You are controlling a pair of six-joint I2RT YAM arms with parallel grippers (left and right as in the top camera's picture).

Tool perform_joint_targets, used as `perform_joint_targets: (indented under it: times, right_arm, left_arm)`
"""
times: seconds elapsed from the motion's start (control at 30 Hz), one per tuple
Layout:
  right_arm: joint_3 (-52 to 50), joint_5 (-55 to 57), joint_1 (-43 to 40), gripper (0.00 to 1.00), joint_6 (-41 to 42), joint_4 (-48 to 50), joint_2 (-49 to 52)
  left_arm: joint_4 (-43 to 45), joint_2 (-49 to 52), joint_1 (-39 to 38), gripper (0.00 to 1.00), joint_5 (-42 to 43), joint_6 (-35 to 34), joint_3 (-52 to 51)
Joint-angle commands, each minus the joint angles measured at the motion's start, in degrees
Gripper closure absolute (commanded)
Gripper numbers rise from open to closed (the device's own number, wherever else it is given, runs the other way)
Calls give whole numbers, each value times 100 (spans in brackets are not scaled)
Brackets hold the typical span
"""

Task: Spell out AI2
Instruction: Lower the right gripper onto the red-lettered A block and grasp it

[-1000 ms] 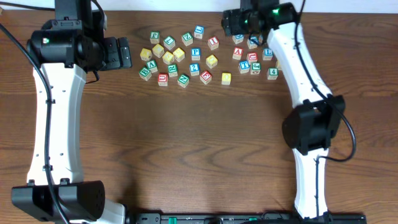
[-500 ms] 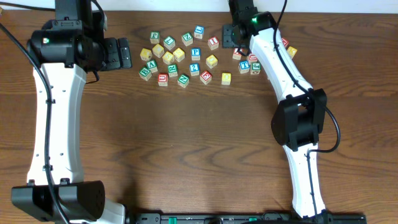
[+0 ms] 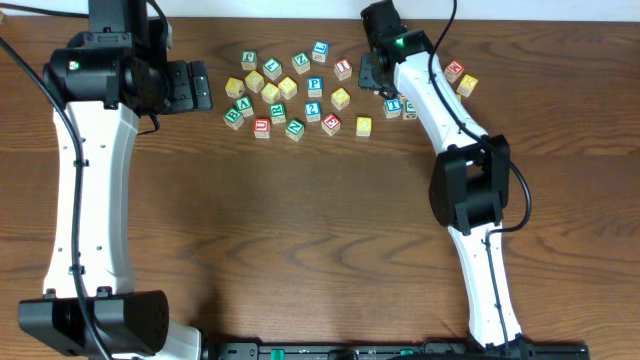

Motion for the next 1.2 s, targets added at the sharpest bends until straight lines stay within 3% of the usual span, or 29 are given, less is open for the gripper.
perform_joint_targets:
  times: [0.0, 0.7, 1.17]
  right_arm:
    - [92, 129, -35, 55, 153, 72, 188]
    - [83, 37, -138, 57, -4, 299, 472]
    - [85, 33, -153, 76, -699, 420, 411]
  left_arm:
    - [-33, 7, 13, 2, 11, 74, -2]
    - [-52, 7, 13, 2, 11, 74, -2]
    - [-52, 7, 13, 3, 11, 74, -2]
